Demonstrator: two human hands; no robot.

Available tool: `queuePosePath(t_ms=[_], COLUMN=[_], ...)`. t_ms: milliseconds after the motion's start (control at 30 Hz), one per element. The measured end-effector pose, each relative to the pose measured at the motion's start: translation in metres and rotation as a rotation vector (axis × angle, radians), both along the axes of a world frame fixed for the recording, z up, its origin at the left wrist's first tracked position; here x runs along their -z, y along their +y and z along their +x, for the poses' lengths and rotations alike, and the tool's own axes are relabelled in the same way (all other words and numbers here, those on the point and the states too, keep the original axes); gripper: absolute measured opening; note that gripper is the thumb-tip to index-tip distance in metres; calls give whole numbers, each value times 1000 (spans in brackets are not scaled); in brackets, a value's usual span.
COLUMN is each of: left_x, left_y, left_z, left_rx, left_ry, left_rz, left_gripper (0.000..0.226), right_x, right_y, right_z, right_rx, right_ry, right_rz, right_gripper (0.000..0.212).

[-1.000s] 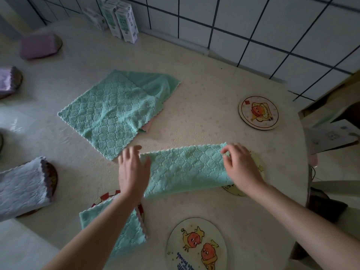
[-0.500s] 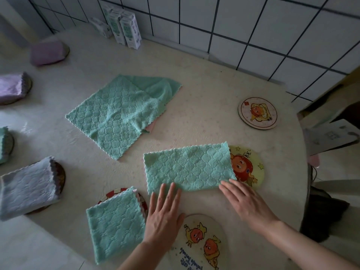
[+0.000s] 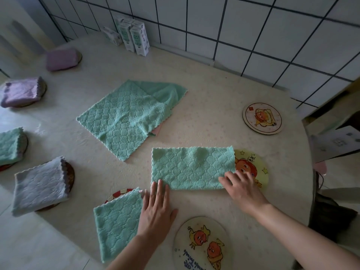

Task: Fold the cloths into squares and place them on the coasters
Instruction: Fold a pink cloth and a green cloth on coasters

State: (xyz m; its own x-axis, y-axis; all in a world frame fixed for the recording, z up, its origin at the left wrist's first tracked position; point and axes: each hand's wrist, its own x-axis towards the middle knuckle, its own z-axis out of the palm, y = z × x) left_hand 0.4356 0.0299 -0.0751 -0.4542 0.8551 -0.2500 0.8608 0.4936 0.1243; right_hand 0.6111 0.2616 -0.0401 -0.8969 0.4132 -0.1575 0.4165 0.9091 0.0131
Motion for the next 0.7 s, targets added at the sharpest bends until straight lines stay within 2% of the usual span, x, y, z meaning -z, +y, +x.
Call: queuePosePath(t_ms=[167,300,400,467,567,633,700], left_x=[-6,-22,-22,-20,-16,-13,-12], left_y=[24,44,48,47,40,33,25], left_z=[-30,-8,24,40,51,52,50], left_rx=[-57,140,182,145,168,226,332], left_ry=[36,-139,-185,-239,-262,-280,-301], left_rz=[-26,6,103,176,257,272,267], left_gripper=[76,82,76,59,40,44,49], right_x=[-8,-15,-27,-39,-50,-44,-36], right_y=[-10,-38,-58,-68,-69,-57,-41], right_z=[4,5,8,7,1,-2,-2], right_rx=[-107,-189,-221,-218,-211,-221,-226], right_ry=[162,282,282,291,333,337,276], right_rz=[-76,-238,-344,-407,-469,-414,-362], right_gripper=[54,33,38,42,29,25,38])
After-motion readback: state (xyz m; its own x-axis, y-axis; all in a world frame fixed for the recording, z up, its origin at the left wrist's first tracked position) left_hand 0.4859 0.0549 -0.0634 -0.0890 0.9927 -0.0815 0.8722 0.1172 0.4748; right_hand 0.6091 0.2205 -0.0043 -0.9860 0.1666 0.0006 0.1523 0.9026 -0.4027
